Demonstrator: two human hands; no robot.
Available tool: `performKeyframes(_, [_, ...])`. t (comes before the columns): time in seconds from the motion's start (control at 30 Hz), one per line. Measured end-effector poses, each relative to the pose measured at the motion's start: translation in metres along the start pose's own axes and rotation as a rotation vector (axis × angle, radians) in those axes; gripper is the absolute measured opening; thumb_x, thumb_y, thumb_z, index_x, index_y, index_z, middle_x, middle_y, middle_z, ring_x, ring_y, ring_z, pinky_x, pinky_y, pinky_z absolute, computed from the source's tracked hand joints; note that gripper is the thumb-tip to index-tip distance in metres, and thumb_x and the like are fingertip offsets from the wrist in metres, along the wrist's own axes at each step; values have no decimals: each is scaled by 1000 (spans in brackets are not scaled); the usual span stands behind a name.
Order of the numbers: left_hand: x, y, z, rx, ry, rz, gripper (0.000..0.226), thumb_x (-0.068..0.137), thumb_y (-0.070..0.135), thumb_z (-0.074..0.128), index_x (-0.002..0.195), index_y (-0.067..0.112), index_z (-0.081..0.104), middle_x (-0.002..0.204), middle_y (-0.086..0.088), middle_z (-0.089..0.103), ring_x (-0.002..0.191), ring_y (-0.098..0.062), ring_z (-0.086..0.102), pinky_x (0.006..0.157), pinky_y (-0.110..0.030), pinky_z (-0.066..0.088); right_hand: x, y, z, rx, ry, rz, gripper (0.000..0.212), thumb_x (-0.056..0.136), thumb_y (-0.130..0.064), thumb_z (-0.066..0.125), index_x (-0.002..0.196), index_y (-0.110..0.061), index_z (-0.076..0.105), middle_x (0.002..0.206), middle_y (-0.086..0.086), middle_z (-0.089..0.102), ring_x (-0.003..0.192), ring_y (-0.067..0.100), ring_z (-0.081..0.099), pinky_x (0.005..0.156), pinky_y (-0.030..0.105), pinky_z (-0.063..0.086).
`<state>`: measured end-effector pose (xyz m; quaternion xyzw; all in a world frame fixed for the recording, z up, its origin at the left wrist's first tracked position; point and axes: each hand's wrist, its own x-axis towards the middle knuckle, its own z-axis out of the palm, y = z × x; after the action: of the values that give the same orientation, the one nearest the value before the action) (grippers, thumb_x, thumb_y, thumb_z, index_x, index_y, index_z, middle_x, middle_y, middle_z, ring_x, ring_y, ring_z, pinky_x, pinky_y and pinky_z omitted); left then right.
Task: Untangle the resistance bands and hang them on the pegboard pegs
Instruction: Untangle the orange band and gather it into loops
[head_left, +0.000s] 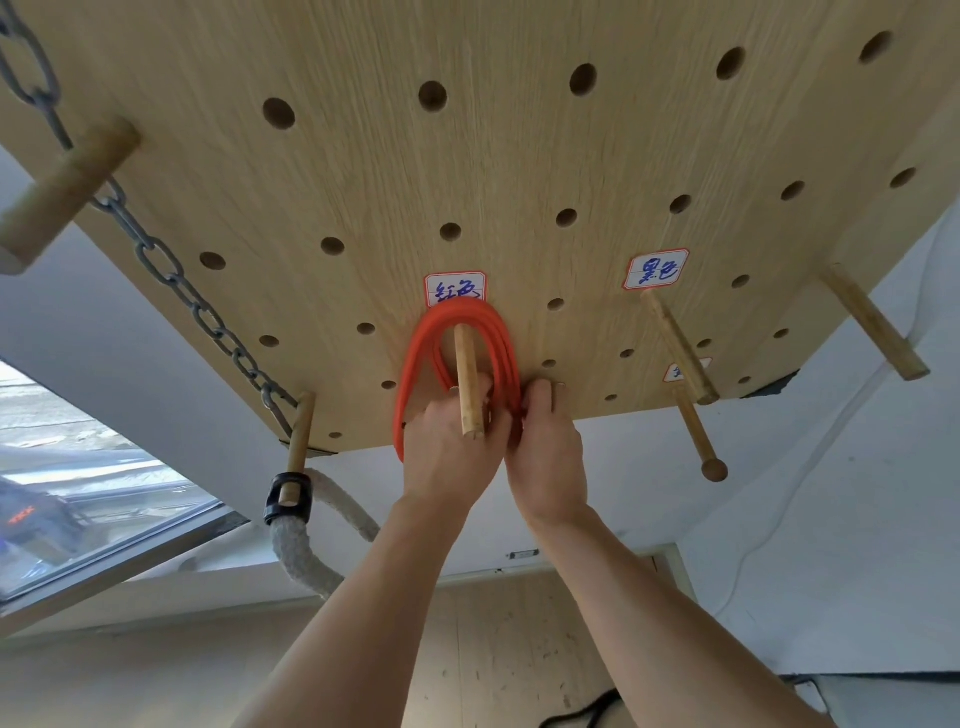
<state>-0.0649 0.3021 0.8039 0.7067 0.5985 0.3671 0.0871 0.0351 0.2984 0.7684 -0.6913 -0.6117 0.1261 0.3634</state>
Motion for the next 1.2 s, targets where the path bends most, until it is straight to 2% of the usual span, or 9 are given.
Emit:
performKeyframes(0.07, [1,0,-2,-4,-2,1,14,88,19,67,77,16,57,54,13,44,47,-21,52,43,-36,48,2,1,1,6,3,14,7,99,-8,56,104,-6,52,109,14,56,71,37,60,60,33,34])
performKeyframes(0.23, [1,1,4,21,13,-61,14,95,26,65,85,17,61,60,6,56,49,-24,57,46,-40,52,3,5,3,58,16,-9,14,98,-15,64,103,-7,54,110,13,58,73,35,62,61,32,39])
performKeyframes(0.33, [1,5,5,18,27,-87,14,96,24,62,84,17,61,60,6,57,50,-24,56,47,-40,51,4,7,4,81,15,-9,15,97,-15,66,100,-7,53,107,12,58,72,35,61,60,35,44])
performKeyframes(0.5, [2,7,-6,-11,0,-94,30,95,29,65,68,18,56,51,10,50,44,-13,50,45,-29,45,4,5,1,51,28,18,8,99,-9,58,107,-6,54,111,13,57,74,36,61,61,33,39])
performKeyframes(0.63, [3,2,-18,-99,-87,-84,22,86,29,59,67,18,56,51,7,52,47,-19,54,47,-36,52,3,1,2,2,14,36,11,101,-12,55,110,-7,52,112,13,57,75,35,64,60,34,41])
performKeyframes(0.8, [8,-12,-11,28,-124,7,15,88,23,58,76,14,60,58,-1,59,50,-25,58,48,-42,55,3,3,1,27,-17,38,20,99,-17,63,112,-6,52,118,13,57,83,34,66,63,29,37])
performKeyframes(0.97, [3,-8,-1,95,-35,41,12,87,16,66,78,9,62,58,1,60,42,-19,50,39,-36,48,4,4,2,68,-16,40,18,95,-9,66,106,-4,52,112,14,58,78,34,65,62,27,36])
performKeyframes(1.1, [0,-10,3,143,-60,-12,6,88,4,67,88,5,60,60,-6,62,44,-27,56,39,-36,49,3,3,-2,90,-10,66,17,93,-1,62,108,-3,53,114,15,55,84,36,63,66,32,39])
performKeyframes(1.2, [-2,-4,3,136,-59,-14,10,91,13,65,96,4,63,61,0,59,46,-26,54,42,-25,32,2,0,0,70,-2,78,17,97,-7,61,111,-3,52,117,14,55,85,37,64,66,32,41])
